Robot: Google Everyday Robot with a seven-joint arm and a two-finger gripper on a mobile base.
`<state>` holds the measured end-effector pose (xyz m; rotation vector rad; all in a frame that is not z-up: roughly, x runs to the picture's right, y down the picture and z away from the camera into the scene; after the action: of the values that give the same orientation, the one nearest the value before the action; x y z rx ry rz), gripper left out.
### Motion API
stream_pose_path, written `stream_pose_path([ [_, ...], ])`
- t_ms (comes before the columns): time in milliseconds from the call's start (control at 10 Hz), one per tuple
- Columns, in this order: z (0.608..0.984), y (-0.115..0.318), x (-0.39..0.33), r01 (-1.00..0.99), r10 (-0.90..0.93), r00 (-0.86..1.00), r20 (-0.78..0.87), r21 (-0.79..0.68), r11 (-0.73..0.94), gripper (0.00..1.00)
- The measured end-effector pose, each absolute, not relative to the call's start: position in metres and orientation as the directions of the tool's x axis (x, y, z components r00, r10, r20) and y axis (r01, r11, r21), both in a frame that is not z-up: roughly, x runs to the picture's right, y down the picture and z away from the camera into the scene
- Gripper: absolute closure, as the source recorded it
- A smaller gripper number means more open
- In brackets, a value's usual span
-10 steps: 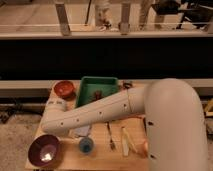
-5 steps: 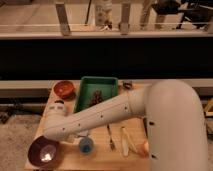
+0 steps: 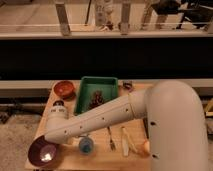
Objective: Stack bowls on top of each other
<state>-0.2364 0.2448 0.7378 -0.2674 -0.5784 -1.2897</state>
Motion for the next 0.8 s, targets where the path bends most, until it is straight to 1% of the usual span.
stream_pose_path([
  [800, 0.7375, 0.2518, -0.2393, 0.941, -0.815, 0.155, 0.559, 0.167, 0.294, 0.2],
])
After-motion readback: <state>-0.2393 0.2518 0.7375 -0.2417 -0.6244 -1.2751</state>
